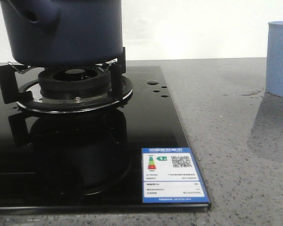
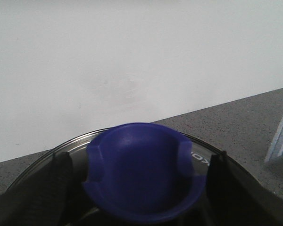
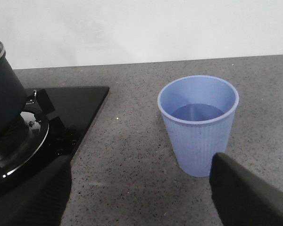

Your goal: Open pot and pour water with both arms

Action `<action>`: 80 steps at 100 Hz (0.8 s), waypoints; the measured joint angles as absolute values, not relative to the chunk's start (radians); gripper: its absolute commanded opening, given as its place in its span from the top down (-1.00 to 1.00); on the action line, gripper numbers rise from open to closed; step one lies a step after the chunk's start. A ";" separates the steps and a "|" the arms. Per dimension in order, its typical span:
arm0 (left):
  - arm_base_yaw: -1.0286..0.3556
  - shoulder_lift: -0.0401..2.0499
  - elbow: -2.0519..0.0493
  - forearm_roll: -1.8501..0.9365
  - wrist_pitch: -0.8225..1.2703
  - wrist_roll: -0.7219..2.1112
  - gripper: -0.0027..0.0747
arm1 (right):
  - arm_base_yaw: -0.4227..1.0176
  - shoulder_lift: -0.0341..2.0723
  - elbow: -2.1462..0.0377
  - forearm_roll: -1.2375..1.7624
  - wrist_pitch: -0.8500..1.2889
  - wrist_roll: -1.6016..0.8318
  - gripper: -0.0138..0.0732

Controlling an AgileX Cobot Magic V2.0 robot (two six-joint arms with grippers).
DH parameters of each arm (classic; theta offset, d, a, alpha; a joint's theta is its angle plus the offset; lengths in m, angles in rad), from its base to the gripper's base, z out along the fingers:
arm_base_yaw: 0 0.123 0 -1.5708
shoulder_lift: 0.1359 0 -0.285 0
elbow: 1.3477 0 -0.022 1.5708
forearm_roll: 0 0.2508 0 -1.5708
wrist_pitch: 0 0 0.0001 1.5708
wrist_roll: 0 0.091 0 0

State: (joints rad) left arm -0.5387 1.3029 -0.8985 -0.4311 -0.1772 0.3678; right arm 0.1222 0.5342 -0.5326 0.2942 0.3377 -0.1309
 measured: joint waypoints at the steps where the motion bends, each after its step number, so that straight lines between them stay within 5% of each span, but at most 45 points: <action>1: -0.539 1.303 -0.899 -0.431 -0.177 0.368 -0.44 | 0.122 0.534 -0.533 0.294 0.338 -0.131 -0.57; 80: -0.539 1.323 -0.911 -0.431 -0.225 0.368 -0.36 | 0.122 0.534 -0.533 0.294 0.334 -0.131 -0.57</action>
State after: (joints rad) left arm -0.5387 1.3234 -0.9111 -0.4311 -0.2246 0.3678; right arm 0.1222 0.5342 -0.5326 0.2942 0.3335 -0.1309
